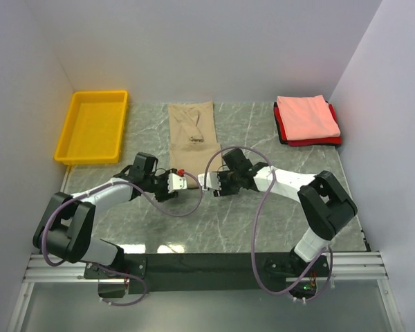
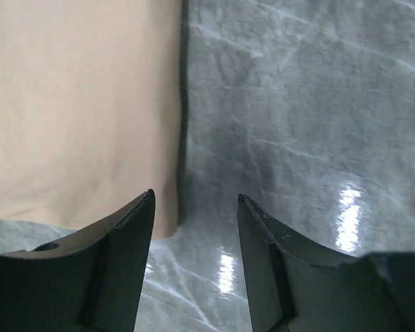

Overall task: Fold and stack the t-shirts
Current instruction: Fold the tshirt

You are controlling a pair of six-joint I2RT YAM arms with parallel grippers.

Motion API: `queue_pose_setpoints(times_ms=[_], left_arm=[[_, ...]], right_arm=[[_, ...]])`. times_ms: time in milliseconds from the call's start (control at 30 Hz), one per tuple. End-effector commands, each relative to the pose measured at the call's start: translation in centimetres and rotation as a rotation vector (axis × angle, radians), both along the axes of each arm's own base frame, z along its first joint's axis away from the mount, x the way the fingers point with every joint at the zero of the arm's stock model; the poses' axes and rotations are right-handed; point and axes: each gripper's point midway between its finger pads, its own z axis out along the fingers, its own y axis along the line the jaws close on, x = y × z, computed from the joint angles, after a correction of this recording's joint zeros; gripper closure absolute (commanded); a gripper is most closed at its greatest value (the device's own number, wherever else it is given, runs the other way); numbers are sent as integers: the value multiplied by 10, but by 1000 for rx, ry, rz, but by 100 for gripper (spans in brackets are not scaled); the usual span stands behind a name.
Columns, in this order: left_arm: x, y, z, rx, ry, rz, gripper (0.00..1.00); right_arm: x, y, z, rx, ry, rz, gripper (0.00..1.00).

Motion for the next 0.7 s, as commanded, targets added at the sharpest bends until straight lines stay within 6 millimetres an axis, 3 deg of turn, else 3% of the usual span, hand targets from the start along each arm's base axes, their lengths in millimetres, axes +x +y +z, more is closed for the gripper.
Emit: queue_pose_setpoints(times_ms=[0, 333, 433, 533, 567, 667], left_arm=[[17, -6, 13, -15, -90, 10, 44], [35, 1, -14, 111, -104, -38, 49], [40, 2, -21, 131, -100, -33, 51], [44, 2, -23, 140, -95, -26, 60], [45, 2, -24, 146, -93, -26, 68], [43, 3, -26, 151, -90, -42, 82]], right_arm=[[21, 8, 6, 40, -91, -30, 51], [23, 1, -14, -46, -69, 6, 60], [26, 1, -18, -62, -62, -1, 67], [32, 1, -20, -80, -59, -20, 81], [34, 1, -20, -79, -65, -22, 92], [34, 1, -20, -81, -63, -23, 100]])
